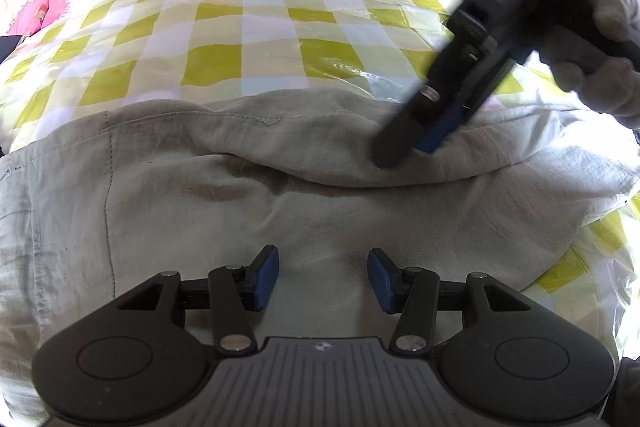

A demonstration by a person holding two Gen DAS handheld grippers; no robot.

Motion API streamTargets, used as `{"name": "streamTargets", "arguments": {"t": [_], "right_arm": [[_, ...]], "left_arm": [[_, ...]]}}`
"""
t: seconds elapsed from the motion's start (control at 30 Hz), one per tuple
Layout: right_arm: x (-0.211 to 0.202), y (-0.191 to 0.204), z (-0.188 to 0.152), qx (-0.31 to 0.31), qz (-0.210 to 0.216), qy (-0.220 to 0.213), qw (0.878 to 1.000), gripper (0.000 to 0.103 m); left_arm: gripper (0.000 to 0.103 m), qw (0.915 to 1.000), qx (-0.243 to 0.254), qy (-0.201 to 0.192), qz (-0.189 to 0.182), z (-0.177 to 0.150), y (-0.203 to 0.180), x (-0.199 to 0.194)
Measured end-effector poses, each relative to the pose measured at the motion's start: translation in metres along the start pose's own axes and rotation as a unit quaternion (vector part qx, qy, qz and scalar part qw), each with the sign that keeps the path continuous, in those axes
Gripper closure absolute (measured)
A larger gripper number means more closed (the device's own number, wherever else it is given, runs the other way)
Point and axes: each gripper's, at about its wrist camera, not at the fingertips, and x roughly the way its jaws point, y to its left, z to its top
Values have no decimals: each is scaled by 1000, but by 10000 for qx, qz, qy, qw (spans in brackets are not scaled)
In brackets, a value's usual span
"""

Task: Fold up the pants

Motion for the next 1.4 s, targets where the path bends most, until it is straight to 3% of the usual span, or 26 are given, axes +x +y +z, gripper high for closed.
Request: {"name": "streamTargets", "arguments": {"t": [0.1,0.27,0.33,0.43,0.5,0.63,0.73,0.83,0.93,1.03,1.1,1.17,1.27,1.33,1.4], "right_arm": [[2,-4,-1,69,-9,-37,10000,53],[22,4,11,40,684,-219,9974,53],[29,1,15,297,880,-442,9947,53],[22,-17,13,1140,1408,-960,9788,53],[5,-26,13,1414,1468,-1469,9679,53],[-37,-42,24,1600,1020,-2346,9534,53],[-69,-53,38,1693,248,-3002,9384,53],[-93,-55,45,1661,-619,-3351,9254,50],[-88,-28,40,1217,-871,-3207,9353,50],[-58,12,15,534,-768,-2582,9616,51],[-34,24,-9,432,-328,-1944,9794,51],[-13,26,-27,416,-328,-1461,9878,53],[-8,2,-25,680,-879,-1531,9819,52],[-24,-27,-15,1429,-1223,-1954,9625,54],[-49,-48,-13,1899,-1193,-2468,9428,59]], "left_arm": [[40,10000,-4,-2,-10,0,0,-1],[40,10000,28,-10,33,-1,-2,0],[40,10000,27,-9,51,0,-3,0],[40,10000,10,-8,67,0,-3,0],[40,10000,-10,-30,55,0,-2,-1],[40,10000,-24,-66,34,-2,0,0],[40,10000,-21,-87,42,-3,0,-1],[40,9999,-13,-86,66,-5,-1,-2],[40,9999,-17,-59,86,-4,-2,-3],[40,9998,-146,-79,90,-1,0,-6],[40,9997,-202,-105,104,-1,2,-9],[40,9997,-151,-106,145,-1,2,-9],[40,9998,-57,-109,151,0,0,-11],[40,9998,41,-94,173,0,-1,-11],[40,9997,65,24,221,0,-1,-9]]}}
